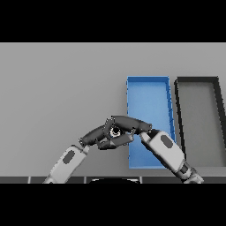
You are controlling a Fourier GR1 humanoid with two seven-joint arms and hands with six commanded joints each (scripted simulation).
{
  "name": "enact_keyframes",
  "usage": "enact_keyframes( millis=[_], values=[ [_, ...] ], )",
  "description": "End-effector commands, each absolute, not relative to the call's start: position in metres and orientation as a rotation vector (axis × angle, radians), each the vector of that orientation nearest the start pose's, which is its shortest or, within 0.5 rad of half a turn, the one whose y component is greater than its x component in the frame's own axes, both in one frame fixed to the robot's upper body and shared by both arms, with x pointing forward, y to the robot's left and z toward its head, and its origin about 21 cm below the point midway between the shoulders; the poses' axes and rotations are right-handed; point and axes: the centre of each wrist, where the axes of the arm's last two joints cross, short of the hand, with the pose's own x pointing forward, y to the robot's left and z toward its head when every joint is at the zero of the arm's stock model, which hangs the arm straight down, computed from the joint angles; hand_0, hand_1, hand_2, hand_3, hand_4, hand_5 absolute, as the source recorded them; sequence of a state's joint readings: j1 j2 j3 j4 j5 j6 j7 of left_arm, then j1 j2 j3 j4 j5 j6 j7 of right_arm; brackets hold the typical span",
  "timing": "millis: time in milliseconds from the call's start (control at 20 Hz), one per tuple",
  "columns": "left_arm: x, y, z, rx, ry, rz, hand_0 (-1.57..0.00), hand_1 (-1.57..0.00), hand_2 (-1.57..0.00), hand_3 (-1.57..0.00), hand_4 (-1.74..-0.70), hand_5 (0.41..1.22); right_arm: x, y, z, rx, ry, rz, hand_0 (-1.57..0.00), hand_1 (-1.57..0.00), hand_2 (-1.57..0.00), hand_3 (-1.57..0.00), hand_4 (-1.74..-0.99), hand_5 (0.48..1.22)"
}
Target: Pick up the blue pipe and place it into the blue bin.
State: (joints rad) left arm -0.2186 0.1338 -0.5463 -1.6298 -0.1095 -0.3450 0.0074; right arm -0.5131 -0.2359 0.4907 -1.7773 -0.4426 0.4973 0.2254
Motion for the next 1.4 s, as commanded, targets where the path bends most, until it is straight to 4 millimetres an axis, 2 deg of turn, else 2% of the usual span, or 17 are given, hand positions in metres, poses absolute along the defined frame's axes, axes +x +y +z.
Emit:
enact_keyframes(
  millis=[0, 100, 250, 450, 550, 750, 850, 900, 1100, 1150, 1300, 1350],
  values=[
    [0.250, 0.114, 0.047, -0.499, -1.640, -1.042, -0.47, -0.44, -0.40, -0.44, -1.14, 1.187, 0.273, -0.107, 0.154, 0.916, -1.629, 1.130, -1.56, -1.56, -1.56, -1.55, -1.491, 1.204],
    [0.253, 0.113, 0.045, -0.481, -1.656, -1.055, -0.30, -0.28, -0.26, -0.28, -1.04, 1.020, 0.272, -0.103, 0.154, 0.924, -1.637, 1.129, -1.56, -1.56, -1.56, -1.56, -1.493, 1.210],
    [0.257, 0.114, 0.045, -0.435, -1.629, -1.051, -0.15, -0.14, -0.13, -0.14, -0.94, 0.785, 0.276, -0.104, 0.154, 0.915, -1.646, 1.129, -1.57, -1.57, -1.57, -1.57, -1.496, 1.215],
    [0.259, 0.114, 0.045, -0.433, -1.622, -1.034, -0.06, -0.06, -0.05, -0.06, -0.89, 0.638, 0.272, -0.100, 0.154, 0.892, -1.651, 1.142, -1.57, -1.57, -1.57, -1.57, -1.493, 1.219],
    [0.258, 0.117, 0.042, -0.451, -1.601, -1.018, -0.04, -0.04, -0.03, -0.04, -0.89, 0.599, 0.274, -0.102, 0.154, 0.900, -1.652, 1.135, -1.57, -1.57, -1.57, -1.57, -1.490, 1.220],
    [0.255, 0.111, 0.043, -0.431, -1.570, -0.999, -0.02, -0.01, -0.01, -0.01, -0.90, 0.562, 0.276, -0.106, 0.157, 0.920, -1.644, 1.083, -1.57, -1.57, -1.57, -1.57, -1.489, 1.220],
    [0.254, 0.111, 0.042, -0.419, -1.545, -0.993, -0.01, -0.01, -0.01, -0.01, -0.90, 0.548, 0.277, -0.106, 0.167, 0.964, -1.608, 1.031, -1.57, -1.57, -1.57, -1.57, -1.491, 1.221],
    [0.256, 0.112, 0.040, -0.411, -1.533, -0.998, -0.01, -0.01, -0.01, -0.01, -0.91, 0.541, 0.277, -0.109, 0.174, 0.976, -1.599, 1.022, -1.57, -1.57, -1.57, -1.57, -1.541, 1.221],
    [0.250, 0.112, 0.038, -0.429, -1.524, -0.993, 0.00, 0.00, 0.00, 0.00, -0.92, 0.507, 0.284, -0.118, 0.211, 1.037, -1.556, 0.933, -1.57, -1.57, -1.57, -1.57, -1.659, 1.221],
    [0.257, 0.112, 0.041, -0.416, -1.514, -0.993, 0.00, 0.00, 0.00, 0.00, -0.92, 0.504, 0.286, -0.120, 0.226, 1.061, -1.557, 0.894, -1.57, -1.57, -1.57, -1.57, -1.675, 1.194],
    [0.250, 0.109, 0.036, -0.430, -1.502, -0.998, 0.00, 0.00, 0.00, 0.00, -0.92, 0.503, 0.297, -0.131, 0.271, 1.121, -1.629, 0.813, -1.57, -1.57, -1.57, -1.57, -1.707, 1.141],
    [0.250, 0.109, 0.039, -0.430, -1.512, -0.999, 0.00, 0.00, 0.00, 0.00, -0.92, 0.503, 0.303, -0.132, 0.284, 1.093, -1.690, 0.823, -1.57, -1.57, -1.57, -1.57, -1.714, 1.134]
  ],
)
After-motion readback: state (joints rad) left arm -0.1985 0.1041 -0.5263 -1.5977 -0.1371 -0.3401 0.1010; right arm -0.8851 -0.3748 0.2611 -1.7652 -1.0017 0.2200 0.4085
